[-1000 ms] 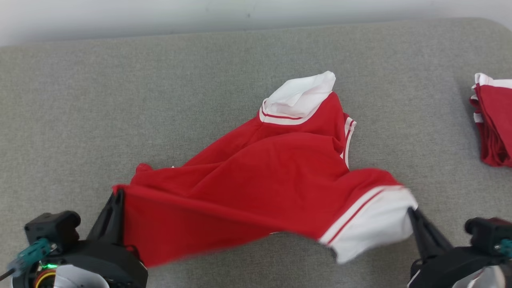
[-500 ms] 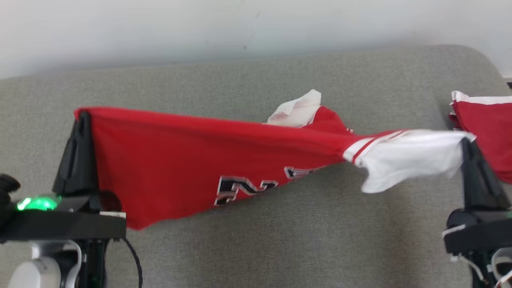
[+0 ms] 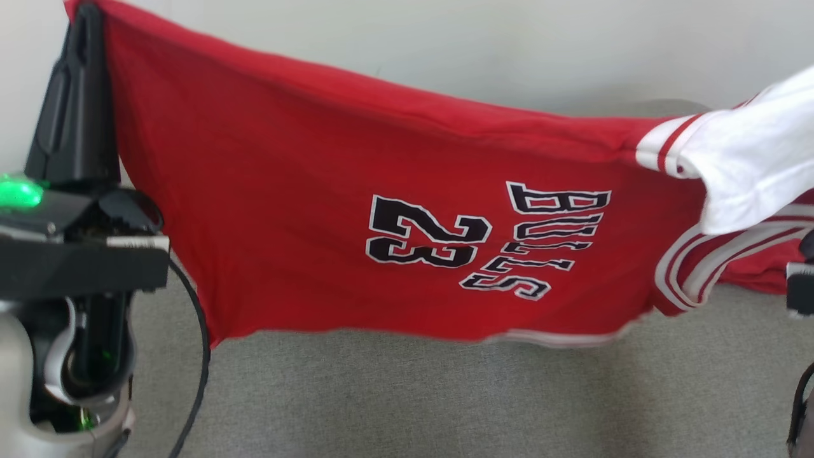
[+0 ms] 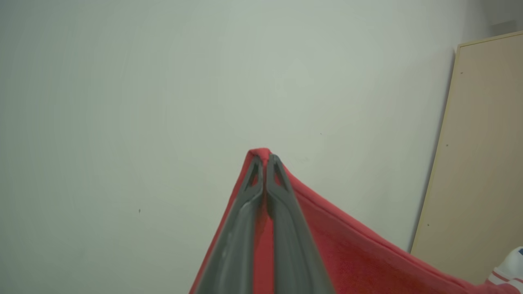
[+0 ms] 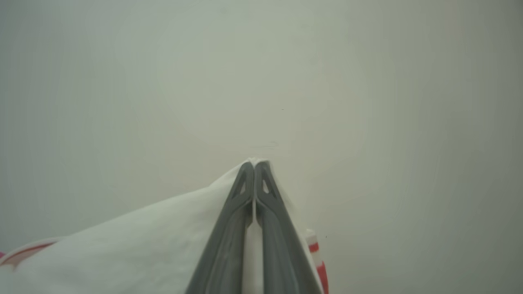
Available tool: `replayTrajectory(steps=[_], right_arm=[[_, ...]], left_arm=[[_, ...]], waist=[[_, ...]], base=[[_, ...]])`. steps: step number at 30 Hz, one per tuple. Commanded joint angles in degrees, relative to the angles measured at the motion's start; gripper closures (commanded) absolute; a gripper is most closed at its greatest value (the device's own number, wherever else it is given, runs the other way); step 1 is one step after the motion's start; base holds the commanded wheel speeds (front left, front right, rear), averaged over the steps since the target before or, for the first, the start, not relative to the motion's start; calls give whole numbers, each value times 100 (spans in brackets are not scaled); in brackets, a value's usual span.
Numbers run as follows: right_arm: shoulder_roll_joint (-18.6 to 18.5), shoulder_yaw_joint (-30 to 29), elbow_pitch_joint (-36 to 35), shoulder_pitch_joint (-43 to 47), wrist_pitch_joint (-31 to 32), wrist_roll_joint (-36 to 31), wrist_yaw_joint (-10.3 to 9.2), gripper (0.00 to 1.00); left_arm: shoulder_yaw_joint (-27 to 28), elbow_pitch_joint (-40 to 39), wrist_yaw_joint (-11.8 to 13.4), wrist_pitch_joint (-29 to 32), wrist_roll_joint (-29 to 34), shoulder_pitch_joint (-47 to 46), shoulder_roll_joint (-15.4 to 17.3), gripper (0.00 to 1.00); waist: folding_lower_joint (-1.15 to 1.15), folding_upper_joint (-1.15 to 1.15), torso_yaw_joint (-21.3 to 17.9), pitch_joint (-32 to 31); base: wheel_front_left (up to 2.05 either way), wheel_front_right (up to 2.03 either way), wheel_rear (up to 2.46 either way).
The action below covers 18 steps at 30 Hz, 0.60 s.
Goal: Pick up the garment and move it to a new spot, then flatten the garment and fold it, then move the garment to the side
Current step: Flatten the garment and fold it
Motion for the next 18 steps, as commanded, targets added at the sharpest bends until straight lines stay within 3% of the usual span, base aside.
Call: replayTrajectory(steps=[1, 12, 18], right_arm=[[-114, 41, 42, -156, 29, 18, -15, 100], [-664, 583, 1037, -1441, 136, 342, -16, 100], [-899, 1261, 2308, -2665, -91, 543, -16, 100]], left_arm=[[7, 59, 28, 49, -37, -149, 7, 100], [97, 688, 51, 394, -437, -919, -19, 100], [140, 1411, -42, 359, -500, -1542, -46, 100]], waist=[[1, 0, -43, -31], [1, 0, -111, 389], [1, 0, -182, 1010]], base=[[0, 0, 0], [0, 0, 0], [0, 0, 0]])
